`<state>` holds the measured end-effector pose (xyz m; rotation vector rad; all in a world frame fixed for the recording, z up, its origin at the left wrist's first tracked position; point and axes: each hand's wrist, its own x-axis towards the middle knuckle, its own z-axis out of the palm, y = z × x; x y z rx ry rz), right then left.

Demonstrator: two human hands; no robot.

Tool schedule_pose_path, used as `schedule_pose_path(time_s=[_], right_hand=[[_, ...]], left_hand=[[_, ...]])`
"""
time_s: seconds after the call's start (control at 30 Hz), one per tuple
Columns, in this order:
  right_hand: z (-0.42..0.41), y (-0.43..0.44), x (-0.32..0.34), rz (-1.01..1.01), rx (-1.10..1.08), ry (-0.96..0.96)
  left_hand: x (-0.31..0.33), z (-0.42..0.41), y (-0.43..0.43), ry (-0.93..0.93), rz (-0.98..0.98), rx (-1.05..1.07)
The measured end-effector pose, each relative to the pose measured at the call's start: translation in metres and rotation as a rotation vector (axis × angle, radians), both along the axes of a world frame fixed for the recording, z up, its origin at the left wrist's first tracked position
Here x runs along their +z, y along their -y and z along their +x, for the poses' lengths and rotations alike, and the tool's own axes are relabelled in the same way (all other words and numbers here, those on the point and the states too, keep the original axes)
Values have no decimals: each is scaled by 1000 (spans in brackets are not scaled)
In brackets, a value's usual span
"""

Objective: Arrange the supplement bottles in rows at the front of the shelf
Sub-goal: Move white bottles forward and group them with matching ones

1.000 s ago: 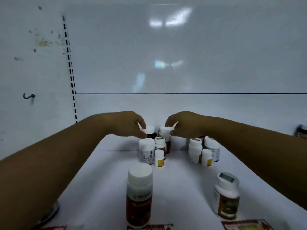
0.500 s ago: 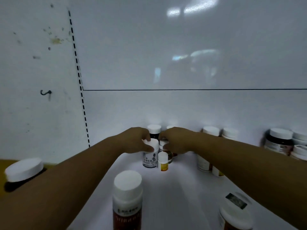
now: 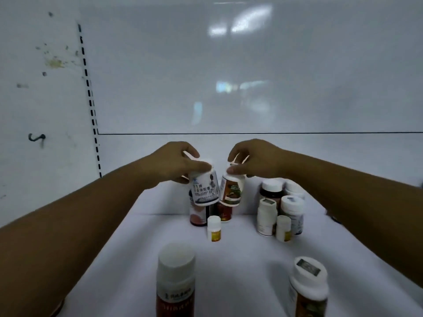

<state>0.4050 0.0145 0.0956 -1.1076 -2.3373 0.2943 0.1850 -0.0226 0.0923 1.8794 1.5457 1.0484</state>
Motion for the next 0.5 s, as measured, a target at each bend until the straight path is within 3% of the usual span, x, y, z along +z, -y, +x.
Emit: schedule_pose_path(time_s=[0.2,0.5], right_hand=[[29,46,12,-189,23,-173],[72,96,14,-173,-102,-277]], left_hand=[[18,29,33,-103,-17,-238],[16,73,55,-59,10,-404]])
